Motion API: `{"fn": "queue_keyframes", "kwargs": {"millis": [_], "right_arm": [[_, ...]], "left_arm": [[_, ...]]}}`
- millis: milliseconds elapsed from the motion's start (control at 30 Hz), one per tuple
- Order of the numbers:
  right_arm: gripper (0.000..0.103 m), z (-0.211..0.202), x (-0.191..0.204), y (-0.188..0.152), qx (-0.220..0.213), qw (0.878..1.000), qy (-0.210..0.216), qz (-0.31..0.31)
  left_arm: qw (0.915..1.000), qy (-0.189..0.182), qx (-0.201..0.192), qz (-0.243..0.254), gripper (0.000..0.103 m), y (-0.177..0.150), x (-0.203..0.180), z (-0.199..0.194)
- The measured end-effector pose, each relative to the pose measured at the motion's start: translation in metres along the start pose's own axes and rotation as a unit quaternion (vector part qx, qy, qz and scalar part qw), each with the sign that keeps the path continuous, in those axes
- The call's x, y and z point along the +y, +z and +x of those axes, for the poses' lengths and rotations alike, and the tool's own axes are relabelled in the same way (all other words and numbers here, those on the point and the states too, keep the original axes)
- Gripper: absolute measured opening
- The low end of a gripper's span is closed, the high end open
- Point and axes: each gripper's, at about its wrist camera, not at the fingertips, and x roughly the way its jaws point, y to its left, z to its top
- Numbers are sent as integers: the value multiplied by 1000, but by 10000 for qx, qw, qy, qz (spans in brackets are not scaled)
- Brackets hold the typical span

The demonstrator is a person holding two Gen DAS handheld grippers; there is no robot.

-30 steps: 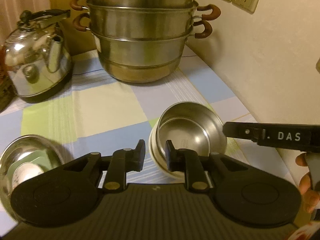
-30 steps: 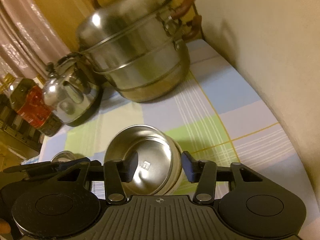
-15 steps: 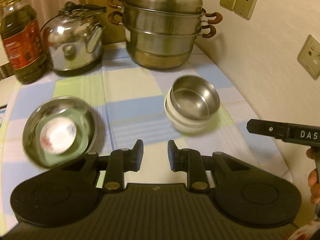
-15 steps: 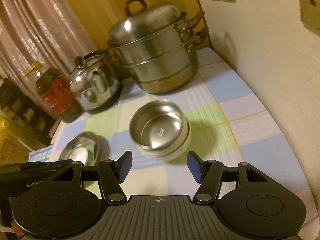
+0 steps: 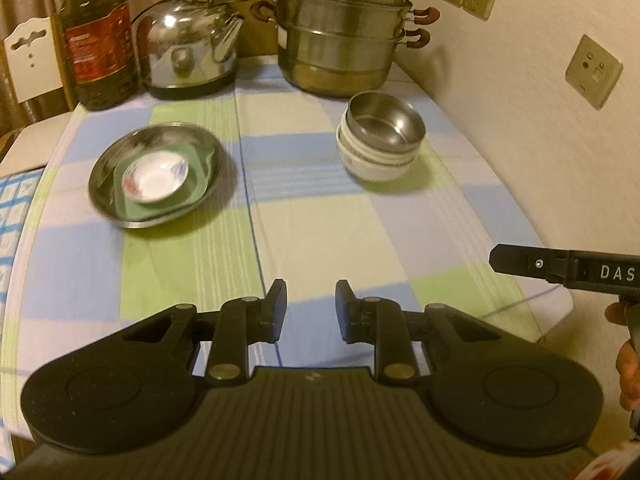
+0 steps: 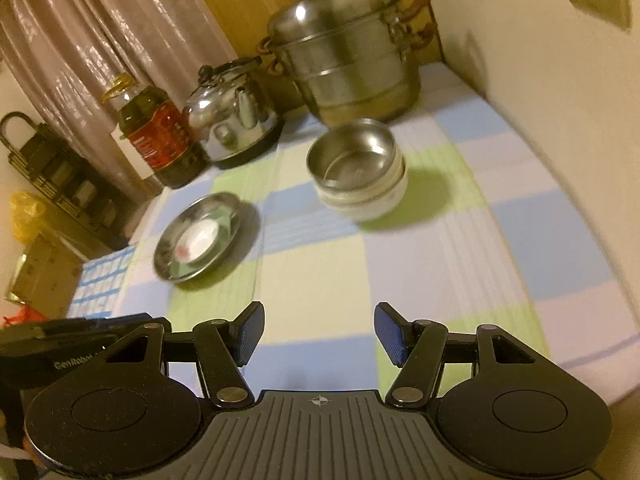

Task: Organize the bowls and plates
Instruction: 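Move the right tool back to the rim of the bowl stack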

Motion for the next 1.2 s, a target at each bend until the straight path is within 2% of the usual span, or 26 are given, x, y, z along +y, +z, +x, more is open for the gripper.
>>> {"fn": "queue_keyframes", "kwargs": {"millis": [433,633,900,1200], "right_arm": [[61,-26,16,-60,266,9984,-149,-485],[61,-28,22,-78,393,9970,-195,-633],[61,-23,32,-88,527,9956,-180,-753],[61,-1,46,-85,677,9954,-189,-656]], "left_arm": [[9994,253,30,-248,23,-66,-3,-43],[9987,408,82,-294,23,-86,-4,-54],[9983,436,141,-350,23,-97,3,-58],[9985,390,295,-261,23,-94,20,-49]]}}
